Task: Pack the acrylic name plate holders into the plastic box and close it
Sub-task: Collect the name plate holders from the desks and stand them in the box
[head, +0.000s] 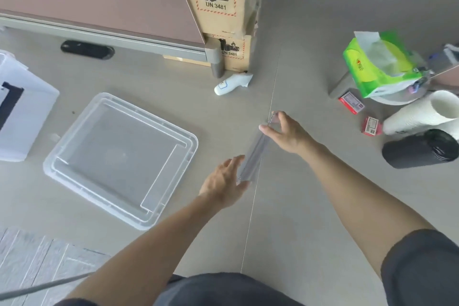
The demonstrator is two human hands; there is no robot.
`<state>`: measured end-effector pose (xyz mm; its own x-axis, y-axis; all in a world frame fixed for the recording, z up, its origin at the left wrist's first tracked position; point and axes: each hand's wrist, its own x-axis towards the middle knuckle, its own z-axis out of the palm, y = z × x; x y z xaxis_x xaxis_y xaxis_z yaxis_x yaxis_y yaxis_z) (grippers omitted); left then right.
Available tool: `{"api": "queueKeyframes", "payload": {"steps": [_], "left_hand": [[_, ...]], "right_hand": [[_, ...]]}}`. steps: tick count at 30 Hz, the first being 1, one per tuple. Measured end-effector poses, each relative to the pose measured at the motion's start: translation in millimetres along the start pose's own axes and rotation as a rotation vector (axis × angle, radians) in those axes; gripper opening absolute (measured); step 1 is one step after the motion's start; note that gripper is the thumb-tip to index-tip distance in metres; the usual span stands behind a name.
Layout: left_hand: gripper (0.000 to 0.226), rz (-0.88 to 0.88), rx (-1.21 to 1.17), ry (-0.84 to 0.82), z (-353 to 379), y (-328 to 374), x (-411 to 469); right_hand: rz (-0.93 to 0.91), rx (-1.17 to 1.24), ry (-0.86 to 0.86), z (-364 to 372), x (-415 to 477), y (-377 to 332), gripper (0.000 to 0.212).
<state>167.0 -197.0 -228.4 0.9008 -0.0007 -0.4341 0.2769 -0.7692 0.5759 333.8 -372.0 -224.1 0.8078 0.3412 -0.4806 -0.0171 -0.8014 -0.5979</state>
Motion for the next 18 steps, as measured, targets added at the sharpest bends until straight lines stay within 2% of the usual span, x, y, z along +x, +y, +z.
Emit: {"api": "queueKeyframes", "payload": {"steps": [5, 10, 14, 18], "left_hand": [[0.045, -0.014, 0.059, -0.004, 14.4, -2.5, 13.7], [0.044, 0.073, 0.062, 0.151, 5.6, -6.5, 12.3], [0.043, 0.09, 0.054, 0.23, -11.9, -15.7, -0.4], [0.041, 0.086, 0.039, 0.298, -29.5, -31.7, -26.7]], "right_hand": [[0.001, 0.102, -0.037, 3.5, 10.4, 14.1, 0.078], [-0.033, 0.094, -0.014, 7.8, 18.6, 2.4, 0.062], [-0.065, 0.115, 0.011, 11.2, 12.7, -29.0, 0.063], [-0.124, 0.09, 0.002, 18.3, -3.7, -73.5, 0.079]]}}
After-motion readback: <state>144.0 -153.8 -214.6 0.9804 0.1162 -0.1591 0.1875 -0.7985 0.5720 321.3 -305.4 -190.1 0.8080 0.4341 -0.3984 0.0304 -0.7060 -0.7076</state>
